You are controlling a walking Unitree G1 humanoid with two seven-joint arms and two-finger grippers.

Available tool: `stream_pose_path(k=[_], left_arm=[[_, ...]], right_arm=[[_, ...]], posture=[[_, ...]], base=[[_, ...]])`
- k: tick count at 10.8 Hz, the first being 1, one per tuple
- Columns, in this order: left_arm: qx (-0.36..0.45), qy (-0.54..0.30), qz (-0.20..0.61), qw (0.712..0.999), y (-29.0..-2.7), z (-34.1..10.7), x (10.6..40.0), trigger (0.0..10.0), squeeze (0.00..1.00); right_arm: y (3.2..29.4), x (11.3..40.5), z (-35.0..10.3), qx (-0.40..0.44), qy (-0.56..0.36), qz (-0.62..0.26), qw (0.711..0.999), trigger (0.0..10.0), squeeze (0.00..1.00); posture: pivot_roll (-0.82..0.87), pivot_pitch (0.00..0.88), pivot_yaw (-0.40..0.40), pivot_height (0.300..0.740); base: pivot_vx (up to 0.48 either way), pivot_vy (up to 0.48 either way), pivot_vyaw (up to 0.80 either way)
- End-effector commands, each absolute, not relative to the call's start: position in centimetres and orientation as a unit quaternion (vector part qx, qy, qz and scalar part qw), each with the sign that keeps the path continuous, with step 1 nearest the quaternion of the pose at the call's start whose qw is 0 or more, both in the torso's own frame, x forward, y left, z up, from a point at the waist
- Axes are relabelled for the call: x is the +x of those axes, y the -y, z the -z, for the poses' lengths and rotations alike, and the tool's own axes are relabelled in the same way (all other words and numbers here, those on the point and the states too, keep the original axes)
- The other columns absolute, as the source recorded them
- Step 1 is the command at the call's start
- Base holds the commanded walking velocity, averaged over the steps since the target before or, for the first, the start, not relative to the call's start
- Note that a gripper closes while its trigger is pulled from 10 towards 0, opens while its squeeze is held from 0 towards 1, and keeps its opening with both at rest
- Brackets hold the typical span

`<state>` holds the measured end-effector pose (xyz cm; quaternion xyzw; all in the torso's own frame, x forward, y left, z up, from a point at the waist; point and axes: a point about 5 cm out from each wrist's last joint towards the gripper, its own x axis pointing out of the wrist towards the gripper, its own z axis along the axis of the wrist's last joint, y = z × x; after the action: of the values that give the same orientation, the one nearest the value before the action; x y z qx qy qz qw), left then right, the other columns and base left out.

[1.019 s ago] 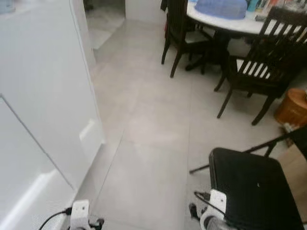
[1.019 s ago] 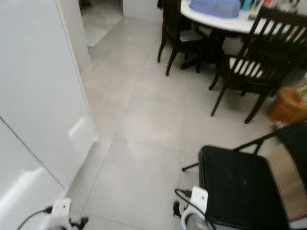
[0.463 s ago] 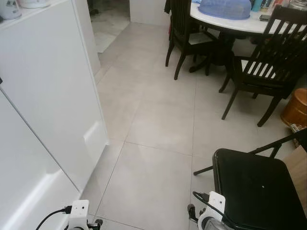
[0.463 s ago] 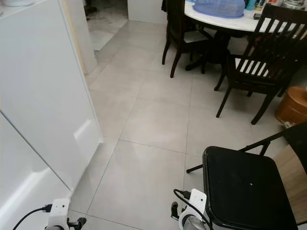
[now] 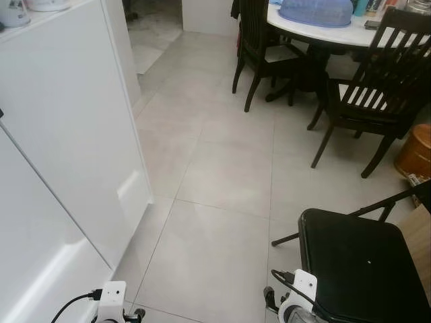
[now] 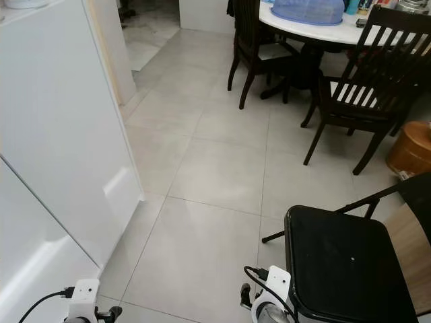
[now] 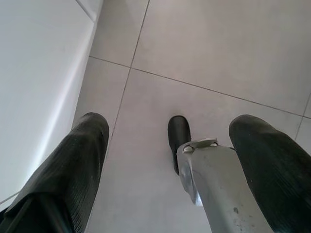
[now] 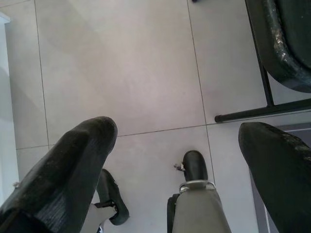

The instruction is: Restocking fridge

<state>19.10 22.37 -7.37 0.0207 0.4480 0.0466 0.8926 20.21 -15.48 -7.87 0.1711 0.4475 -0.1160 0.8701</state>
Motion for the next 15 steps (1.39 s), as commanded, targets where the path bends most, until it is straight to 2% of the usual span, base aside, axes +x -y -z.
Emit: stream_pose_path(k=[1, 4, 5, 7, 8, 9, 10, 11, 13, 15], left_arm=[[0.025, -0.459, -0.039, 0.887, -22.2, 7.7, 18.5, 10.0, 0.00], [0.014, -0.457, -0.044, 0.888, -21.9, 7.8, 18.4, 10.0, 0.00], [0.014, -0.458, -0.044, 0.888, -21.9, 7.8, 18.4, 10.0, 0.00], [0.011, -0.456, -0.049, 0.888, -22.0, 7.8, 18.5, 10.0, 0.00], [0.011, -0.456, -0.049, 0.888, -22.0, 7.8, 18.5, 10.0, 0.00], [0.012, -0.455, -0.050, 0.889, -22.1, 7.7, 18.5, 10.0, 0.00], [0.013, -0.456, -0.050, 0.889, -22.1, 7.8, 18.4, 10.0, 0.00], [0.018, -0.459, -0.048, 0.887, -22.3, 7.9, 18.1, 10.0, 0.00], [0.021, -0.464, -0.045, 0.885, -22.5, 8.2, 17.4, 10.0, 0.00], [0.007, -0.479, -0.076, 0.874, -22.4, 9.1, 15.1, 10.0, 0.00]], right_arm=[[15.8, 20.1, 7.9, 0.169, -0.445, 0.121, 0.871, 10.0, 0.00], [16.2, 20.0, 7.9, 0.164, -0.446, 0.125, 0.871, 10.0, 0.00], [16.3, 20.2, 7.8, 0.137, -0.441, 0.104, 0.881, 10.0, 0.00], [16.8, 20.9, 7.1, 0.137, -0.381, 0.141, 0.904, 10.0, 0.00], [17.2, 21.2, 6.7, 0.105, -0.358, 0.157, 0.915, 10.0, 0.00], [27.0, 23.7, 2.0, -0.004, -0.229, 0.208, 0.951, 10.0, 0.00], [29.2, 25.6, -0.9, -0.006, -0.162, 0.225, 0.961, 10.0, 0.00], [28.8, 28.0, -3.5, -0.022, -0.100, 0.202, 0.974, 10.0, 0.00], [27.8, 29.8, -5.6, -0.012, -0.033, 0.189, 0.981, 10.0, 0.00], [26.2, 29.1, -5.6, -0.040, 0.013, 0.161, 0.986, 10.0, 0.00]], posture=[[0.09, 0.000, -0.060, 0.740], [0.10, 0.000, -0.080, 0.740], [0.10, 0.000, -0.083, 0.740], [0.09, 0.000, -0.084, 0.740], [0.08, 0.000, -0.084, 0.740], [0.07, 0.000, -0.080, 0.740], [0.06, 0.000, -0.074, 0.740], [0.02, 0.000, -0.061, 0.740], [0.00, 0.000, -0.050, 0.740], [0.01, 0.000, -0.045, 0.740]], base=[[0.000, 0.000, 0.00], [0.000, 0.000, 0.00], [0.000, 0.000, 0.00], [0.000, 0.000, 0.00], [0.000, 0.000, 0.00], [0.000, 0.000, 0.00], [0.000, 0.000, 0.00], [0.000, 0.000, 0.00], [0.000, 0.000, 0.00], [0.000, 0.000, 0.00]])
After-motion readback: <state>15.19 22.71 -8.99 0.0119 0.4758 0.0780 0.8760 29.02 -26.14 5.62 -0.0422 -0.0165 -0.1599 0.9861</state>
